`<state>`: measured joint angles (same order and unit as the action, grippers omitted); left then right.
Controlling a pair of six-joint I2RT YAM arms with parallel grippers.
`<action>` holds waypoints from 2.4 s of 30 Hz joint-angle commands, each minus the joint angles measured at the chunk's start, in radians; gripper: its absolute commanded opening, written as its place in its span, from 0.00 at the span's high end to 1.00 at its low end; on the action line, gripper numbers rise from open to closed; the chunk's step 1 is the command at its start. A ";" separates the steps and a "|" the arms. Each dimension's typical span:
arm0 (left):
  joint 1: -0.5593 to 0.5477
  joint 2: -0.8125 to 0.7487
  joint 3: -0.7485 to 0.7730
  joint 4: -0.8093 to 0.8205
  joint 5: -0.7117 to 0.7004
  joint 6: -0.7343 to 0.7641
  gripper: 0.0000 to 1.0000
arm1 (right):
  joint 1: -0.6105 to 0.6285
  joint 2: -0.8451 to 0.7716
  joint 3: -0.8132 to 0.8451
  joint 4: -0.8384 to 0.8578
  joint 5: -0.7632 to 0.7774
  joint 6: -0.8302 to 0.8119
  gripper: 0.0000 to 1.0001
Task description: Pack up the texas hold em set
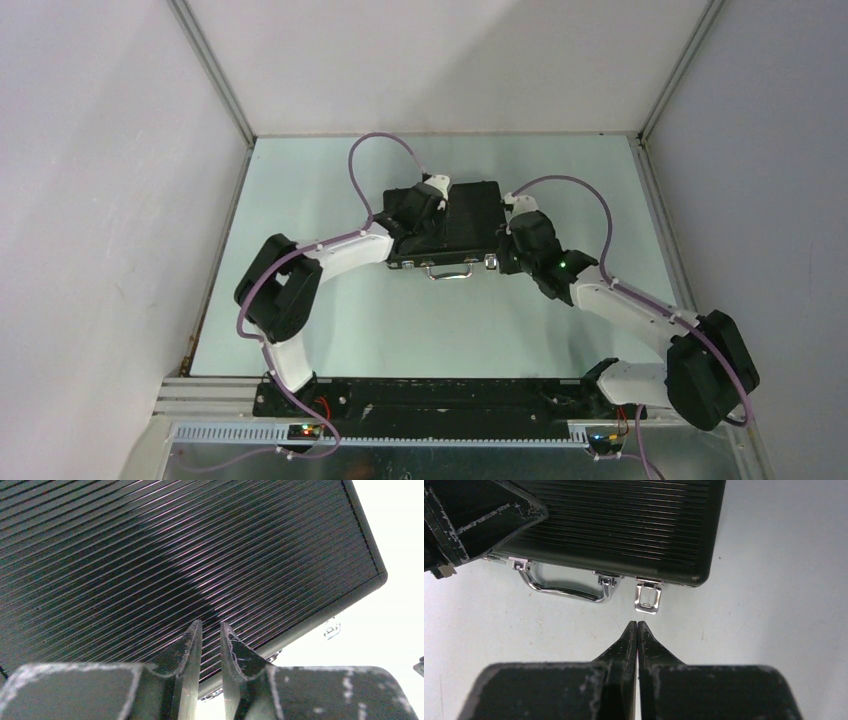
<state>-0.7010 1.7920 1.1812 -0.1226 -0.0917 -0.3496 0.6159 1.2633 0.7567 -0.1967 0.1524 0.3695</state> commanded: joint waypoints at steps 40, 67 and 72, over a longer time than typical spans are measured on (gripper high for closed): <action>-0.002 -0.948 -0.616 0.187 -0.631 0.073 0.01 | -0.098 -0.588 -0.446 0.502 0.272 -0.215 0.01; 0.551 -0.780 -1.051 1.051 -0.404 0.247 0.00 | -0.527 0.091 -0.606 1.376 0.052 -0.363 0.02; 0.609 -0.743 -0.985 0.941 -0.321 0.210 0.01 | -0.562 0.092 -0.543 1.249 0.028 -0.338 0.00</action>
<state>-0.1223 1.0397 0.1402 0.8307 -0.5106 -0.0837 0.0772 1.3548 0.1528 1.0119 0.2150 0.0170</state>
